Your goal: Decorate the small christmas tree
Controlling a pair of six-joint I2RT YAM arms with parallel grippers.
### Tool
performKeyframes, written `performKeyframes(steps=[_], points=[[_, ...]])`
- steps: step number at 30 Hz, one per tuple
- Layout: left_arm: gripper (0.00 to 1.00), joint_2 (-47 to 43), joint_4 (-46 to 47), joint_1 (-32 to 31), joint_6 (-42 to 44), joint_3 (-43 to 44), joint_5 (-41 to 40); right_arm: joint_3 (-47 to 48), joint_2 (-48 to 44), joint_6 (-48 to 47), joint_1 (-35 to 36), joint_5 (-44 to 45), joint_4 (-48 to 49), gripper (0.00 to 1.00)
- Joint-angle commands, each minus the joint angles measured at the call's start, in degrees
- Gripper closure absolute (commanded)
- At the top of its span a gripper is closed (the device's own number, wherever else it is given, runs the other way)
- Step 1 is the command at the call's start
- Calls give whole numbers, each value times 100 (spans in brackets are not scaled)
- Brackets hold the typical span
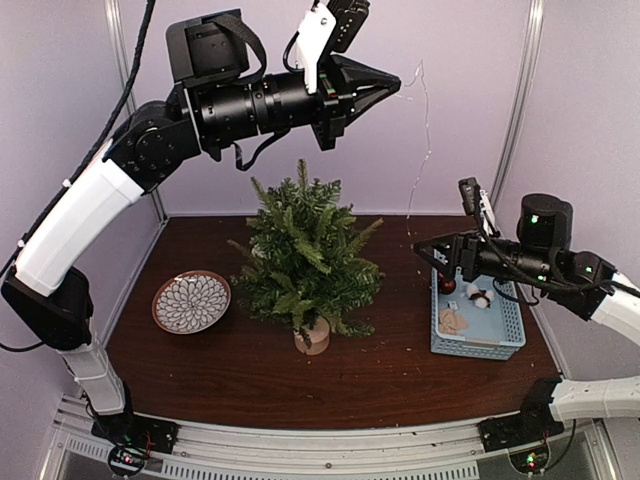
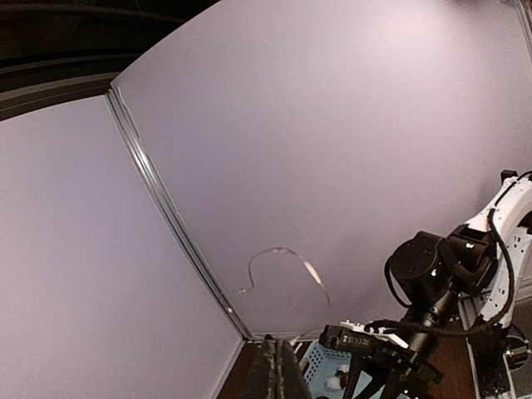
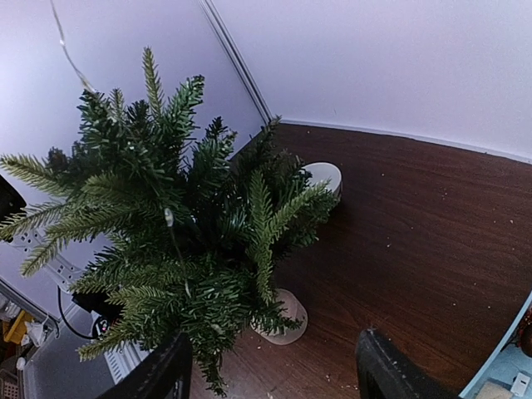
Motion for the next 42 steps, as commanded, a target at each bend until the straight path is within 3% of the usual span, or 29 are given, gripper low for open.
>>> performKeyframes(steps=[1, 5, 9, 15, 18, 20, 22, 30, 36, 42], points=[[100, -146, 109, -38, 60, 142, -78, -159, 120, -86, 27, -16, 601, 31], [100, -146, 130, -37, 99, 143, -86, -235, 314, -116, 27, -200, 852, 35], [100, -136, 135, -30, 140, 143, -106, -238, 530, -187, 27, -375, 962, 46], [100, -142, 116, -25, 156, 136, -153, -220, 742, -255, 27, -504, 1019, 55], [100, -160, 102, -27, 169, 121, -198, -180, 738, -255, 27, -445, 981, 70], [100, -172, 91, -20, 171, 104, -281, -93, 736, -276, 27, -377, 860, 89], [100, -222, 57, -12, 151, 61, -414, 47, 701, -296, 27, -258, 695, 100], [100, -938, -93, 149, -322, -885, -1428, 1136, 607, -496, 27, 334, -267, 100], [100, -1634, -420, 420, -999, -1698, -2405, 2413, 1048, -588, 27, 331, -823, 100], [100, -2237, -848, 712, -1426, -2273, -2787, 3399, 1540, -596, 36, 229, -1268, 100]])
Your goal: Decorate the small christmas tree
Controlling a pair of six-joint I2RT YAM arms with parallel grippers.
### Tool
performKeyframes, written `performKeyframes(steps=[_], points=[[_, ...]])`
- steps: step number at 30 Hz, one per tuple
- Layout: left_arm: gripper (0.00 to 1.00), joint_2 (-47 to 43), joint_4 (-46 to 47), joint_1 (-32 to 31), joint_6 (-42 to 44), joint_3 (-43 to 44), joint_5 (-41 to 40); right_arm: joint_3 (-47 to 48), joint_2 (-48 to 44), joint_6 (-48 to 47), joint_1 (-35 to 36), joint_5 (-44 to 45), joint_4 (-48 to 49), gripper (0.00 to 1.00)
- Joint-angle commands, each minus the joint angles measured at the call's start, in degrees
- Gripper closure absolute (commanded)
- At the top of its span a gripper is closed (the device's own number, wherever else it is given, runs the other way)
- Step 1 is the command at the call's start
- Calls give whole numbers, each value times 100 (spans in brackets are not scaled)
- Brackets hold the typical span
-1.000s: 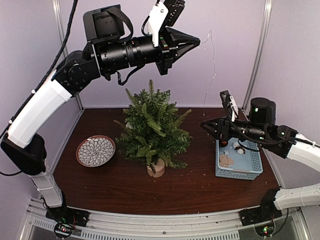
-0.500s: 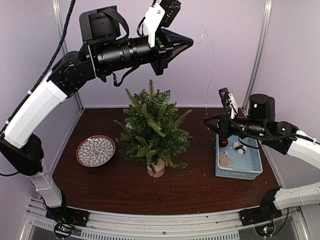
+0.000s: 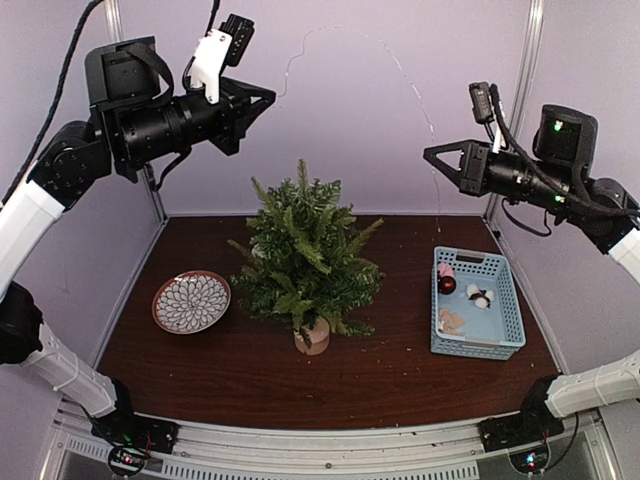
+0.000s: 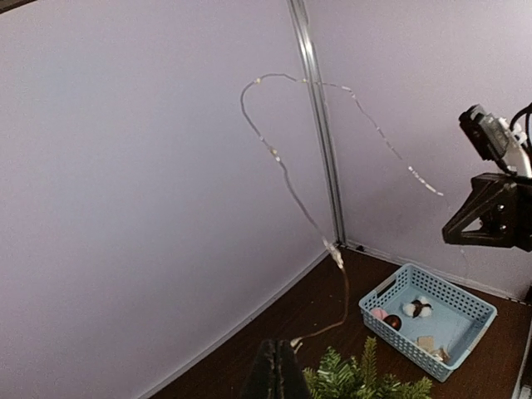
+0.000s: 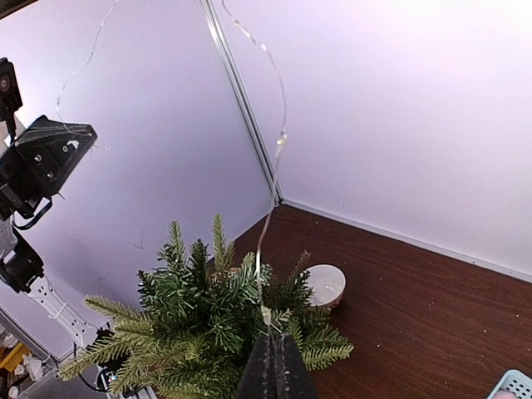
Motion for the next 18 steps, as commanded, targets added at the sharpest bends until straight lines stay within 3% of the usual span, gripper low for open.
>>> performKeyframes(steps=[1, 9, 18], points=[[100, -382, -368, 115, -425, -270, -536, 540, 331, -62, 36, 62, -635, 100], [100, -696, -1543, 304, -1317, -519, -811, 833, 828, 123, 36, 260, -1615, 100], [100, -629, -2205, 563, -2062, -854, -759, 924, 1225, 261, 36, 357, -2306, 100]])
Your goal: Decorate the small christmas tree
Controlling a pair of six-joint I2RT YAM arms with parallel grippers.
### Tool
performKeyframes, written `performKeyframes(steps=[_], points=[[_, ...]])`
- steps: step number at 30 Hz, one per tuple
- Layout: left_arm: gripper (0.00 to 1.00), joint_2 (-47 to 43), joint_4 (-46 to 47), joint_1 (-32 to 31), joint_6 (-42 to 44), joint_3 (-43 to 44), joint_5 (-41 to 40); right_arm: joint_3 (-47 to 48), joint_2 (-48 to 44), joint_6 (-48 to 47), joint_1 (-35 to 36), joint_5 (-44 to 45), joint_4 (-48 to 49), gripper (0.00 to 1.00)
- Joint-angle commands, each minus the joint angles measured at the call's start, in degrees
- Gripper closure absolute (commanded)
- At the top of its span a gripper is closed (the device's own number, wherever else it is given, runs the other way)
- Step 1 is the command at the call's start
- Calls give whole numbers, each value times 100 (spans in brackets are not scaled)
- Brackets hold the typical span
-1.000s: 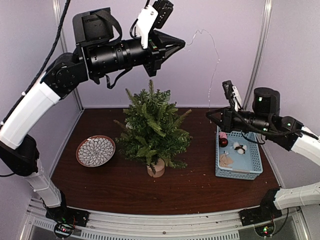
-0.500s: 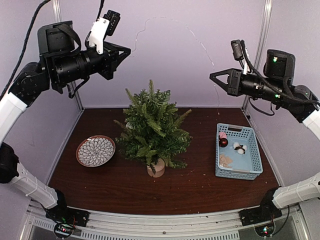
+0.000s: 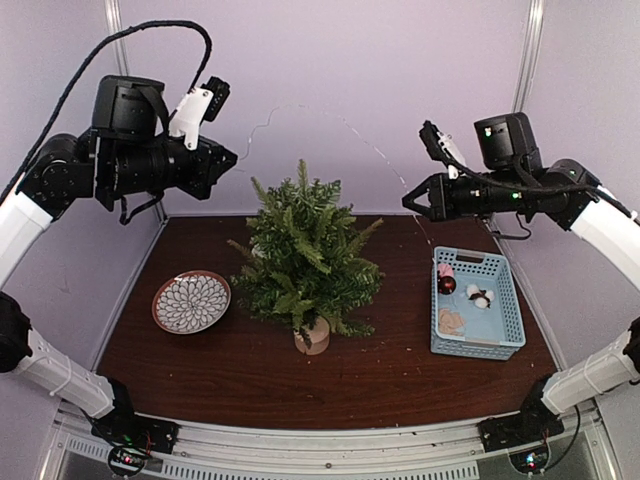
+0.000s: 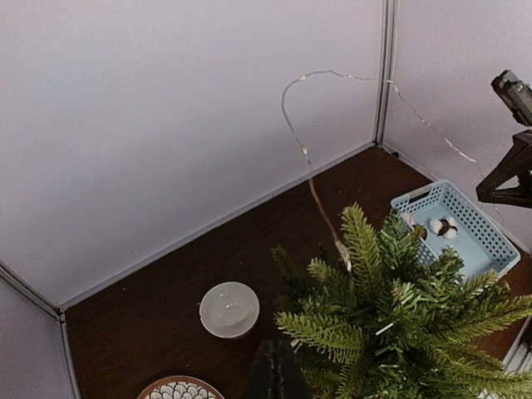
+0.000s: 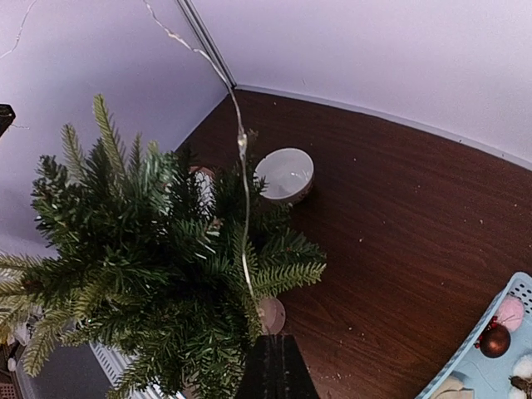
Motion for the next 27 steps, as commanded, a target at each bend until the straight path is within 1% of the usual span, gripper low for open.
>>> performKeyframes(steps=[1, 12, 21, 27], points=[[100, 24, -317, 143, -566, -185, -46, 144, 78, 107, 34, 249, -491, 100], [100, 90, -415, 350, -1018, -452, 240, -7, 200, 231, 36, 419, -724, 100], [100, 83, -597, 407, -1247, -659, 343, -303, 226, 362, 36, 240, -848, 100], [100, 0, -586, 407, -1352, -845, 602, -583, 98, 354, 35, 148, -934, 100]])
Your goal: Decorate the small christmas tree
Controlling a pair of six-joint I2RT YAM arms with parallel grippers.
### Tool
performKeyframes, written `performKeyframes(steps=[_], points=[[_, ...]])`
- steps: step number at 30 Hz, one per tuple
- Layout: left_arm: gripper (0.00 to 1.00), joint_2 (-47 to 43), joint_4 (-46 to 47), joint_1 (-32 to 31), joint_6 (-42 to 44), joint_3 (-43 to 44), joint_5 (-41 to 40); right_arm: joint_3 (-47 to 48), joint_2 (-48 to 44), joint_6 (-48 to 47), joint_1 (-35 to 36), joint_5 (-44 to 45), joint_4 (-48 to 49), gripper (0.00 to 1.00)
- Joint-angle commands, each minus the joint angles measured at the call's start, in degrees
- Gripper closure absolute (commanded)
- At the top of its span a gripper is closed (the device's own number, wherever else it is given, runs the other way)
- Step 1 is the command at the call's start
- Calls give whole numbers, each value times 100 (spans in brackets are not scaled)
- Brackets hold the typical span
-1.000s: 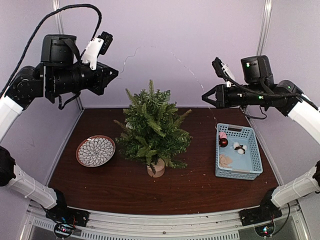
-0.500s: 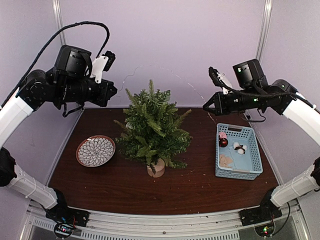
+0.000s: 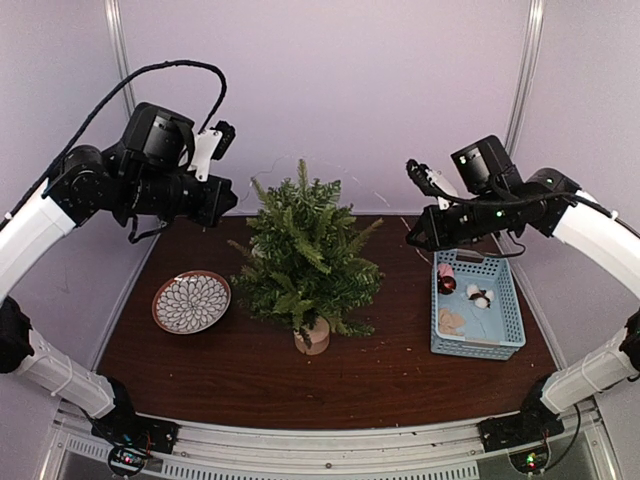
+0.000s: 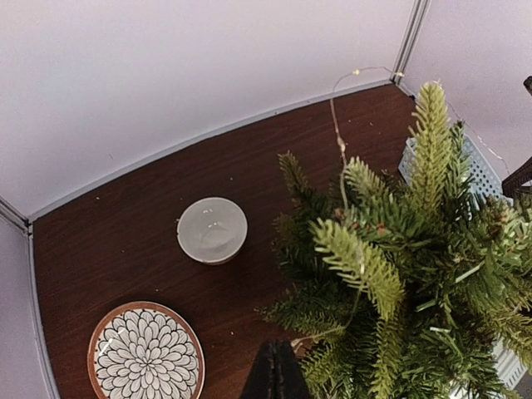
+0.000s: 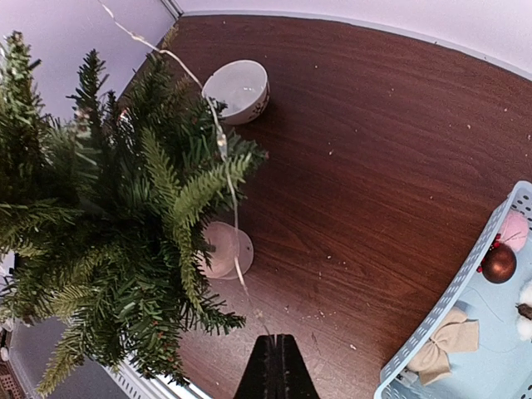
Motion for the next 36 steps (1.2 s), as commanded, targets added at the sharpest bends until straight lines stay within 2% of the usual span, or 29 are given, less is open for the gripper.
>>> performKeyframes(steps=[1, 11, 17, 23, 29, 36], points=[[100, -91, 100, 37, -165, -205, 307, -231, -158, 61, 33, -122, -113, 100], [100, -355, 742, 42, -76, -831, 1180, -422, -264, -12, 36, -525, -97, 100], [100, -458, 936, 40, 130, -803, 1134, -364, -229, -58, 36, -584, -123, 100], [100, -638, 1141, 45, 215, -573, 465, -123, -85, -94, 34, -550, -82, 100], [100, -240, 424, 133, 195, 174, -174, 9, 12, -153, 36, -566, -97, 100], [100, -86, -91, 306, -243, 201, -445, 69, 78, -203, 34, -601, -184, 100]])
